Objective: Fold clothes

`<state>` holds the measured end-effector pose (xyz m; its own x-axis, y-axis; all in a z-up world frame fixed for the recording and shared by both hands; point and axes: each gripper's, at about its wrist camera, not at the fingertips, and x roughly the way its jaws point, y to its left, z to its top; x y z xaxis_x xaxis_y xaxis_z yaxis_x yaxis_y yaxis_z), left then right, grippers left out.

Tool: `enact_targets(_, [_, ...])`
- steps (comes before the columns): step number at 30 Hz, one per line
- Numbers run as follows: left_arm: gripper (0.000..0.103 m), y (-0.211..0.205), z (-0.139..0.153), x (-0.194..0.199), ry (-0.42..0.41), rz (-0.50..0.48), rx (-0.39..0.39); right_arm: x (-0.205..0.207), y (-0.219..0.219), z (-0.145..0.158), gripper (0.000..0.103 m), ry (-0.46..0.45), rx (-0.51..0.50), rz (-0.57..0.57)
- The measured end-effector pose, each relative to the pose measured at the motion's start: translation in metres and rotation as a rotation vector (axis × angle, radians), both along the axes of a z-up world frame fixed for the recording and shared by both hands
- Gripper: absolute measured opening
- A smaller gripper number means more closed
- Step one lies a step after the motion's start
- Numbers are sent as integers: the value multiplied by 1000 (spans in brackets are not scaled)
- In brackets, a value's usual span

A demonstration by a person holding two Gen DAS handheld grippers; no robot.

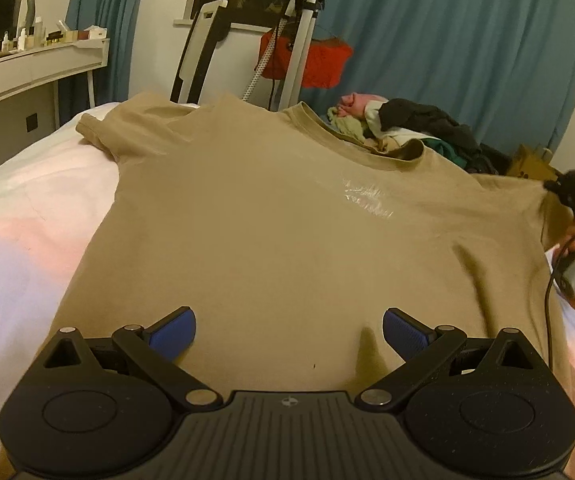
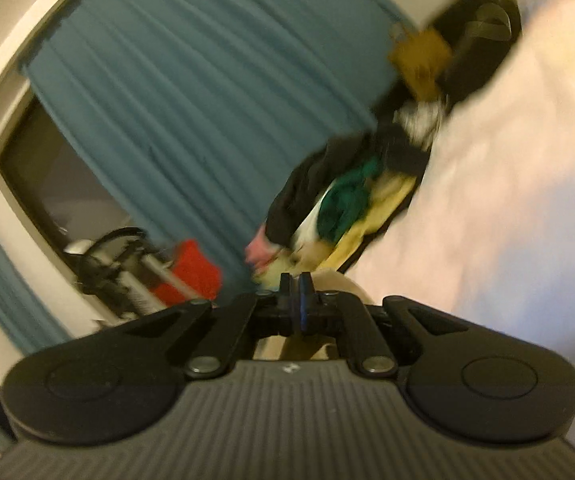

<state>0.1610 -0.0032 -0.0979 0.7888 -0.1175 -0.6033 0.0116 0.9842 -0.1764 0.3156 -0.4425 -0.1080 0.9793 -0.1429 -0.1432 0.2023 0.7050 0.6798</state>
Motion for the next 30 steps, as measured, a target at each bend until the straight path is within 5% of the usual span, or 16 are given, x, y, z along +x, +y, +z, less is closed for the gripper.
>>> enact_targets(3, [101,-2,-1,-1,2,-7,13,5,-17,-11,5,84,-104,-78])
enact_targets(8, [101,-6,-3,-3,4,-19,35,17,-50,-38,5,193,-91,-107])
enact_targets(17, [100,-17,0,-9,-21,-38,90,-41,-17,11,10,202,-220,61])
enact_targets(18, [100,-17,2,-12,-24,-42,95,-52,-9,19,14,196,-225,93])
enact_targets(22, [100,-21,11,-28,-52,-72,104,-118,23,55,79,145,-239,174])
enact_targets(30, [96,-36,28,-80,-47,-164,93,-257,79,99,79,146,-176,291])
